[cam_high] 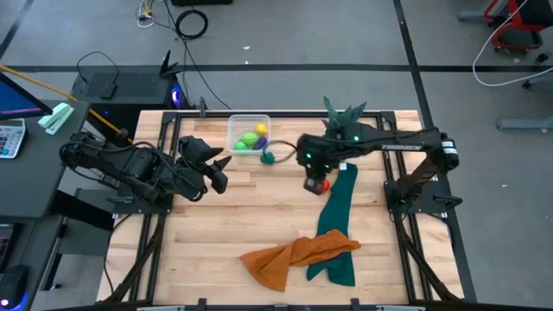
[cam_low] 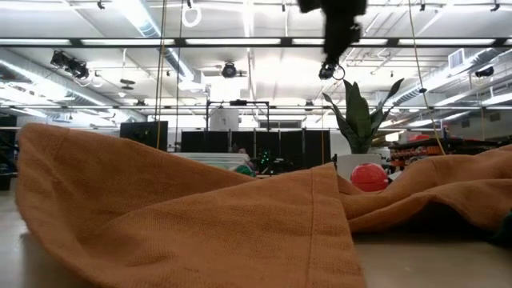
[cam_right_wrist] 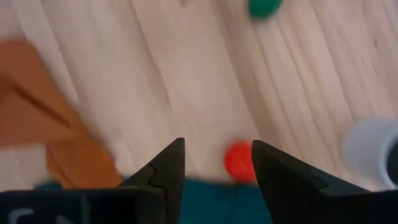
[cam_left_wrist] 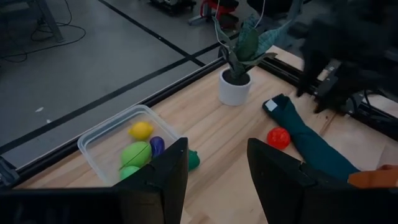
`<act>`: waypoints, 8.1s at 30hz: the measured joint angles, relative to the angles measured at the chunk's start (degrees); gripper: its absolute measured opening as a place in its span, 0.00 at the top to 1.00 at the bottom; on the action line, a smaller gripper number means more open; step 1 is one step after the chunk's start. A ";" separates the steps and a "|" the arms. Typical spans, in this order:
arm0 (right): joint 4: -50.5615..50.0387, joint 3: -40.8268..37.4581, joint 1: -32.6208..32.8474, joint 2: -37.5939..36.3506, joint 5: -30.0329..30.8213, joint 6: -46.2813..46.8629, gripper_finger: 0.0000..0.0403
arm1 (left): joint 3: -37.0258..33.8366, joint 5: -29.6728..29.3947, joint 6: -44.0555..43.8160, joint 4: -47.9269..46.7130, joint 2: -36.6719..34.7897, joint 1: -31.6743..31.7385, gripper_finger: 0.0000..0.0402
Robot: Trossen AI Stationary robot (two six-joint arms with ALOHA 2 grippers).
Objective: Pick and placing Produce into tupperware
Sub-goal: Put the red tomato into the transparent bin
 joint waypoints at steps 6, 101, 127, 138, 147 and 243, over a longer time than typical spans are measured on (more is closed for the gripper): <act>-5.51 -2.46 3.63 -4.07 3.06 5.61 0.63 | 0.00 0.00 -1.25 -0.01 0.00 0.00 0.57; 28.77 -31.86 1.14 5.29 7.34 34.72 0.45 | 0.00 1.46 -1.28 -0.14 0.02 0.00 0.57; 43.55 -9.89 -8.11 5.32 10.42 14.32 0.45 | 0.00 1.46 -1.88 -0.03 0.02 -0.02 0.57; 55.07 -9.67 -10.65 5.79 7.48 6.04 0.45 | 0.00 1.46 -2.77 -0.01 0.02 -0.02 0.57; 59.27 -7.17 -10.60 9.36 5.18 3.20 0.45 | 0.02 1.42 -3.01 0.68 -0.04 0.00 0.57; 40.17 27.76 -20.19 45.99 0.52 -0.27 0.45 | 0.02 2.54 -4.56 2.88 0.00 -2.08 0.57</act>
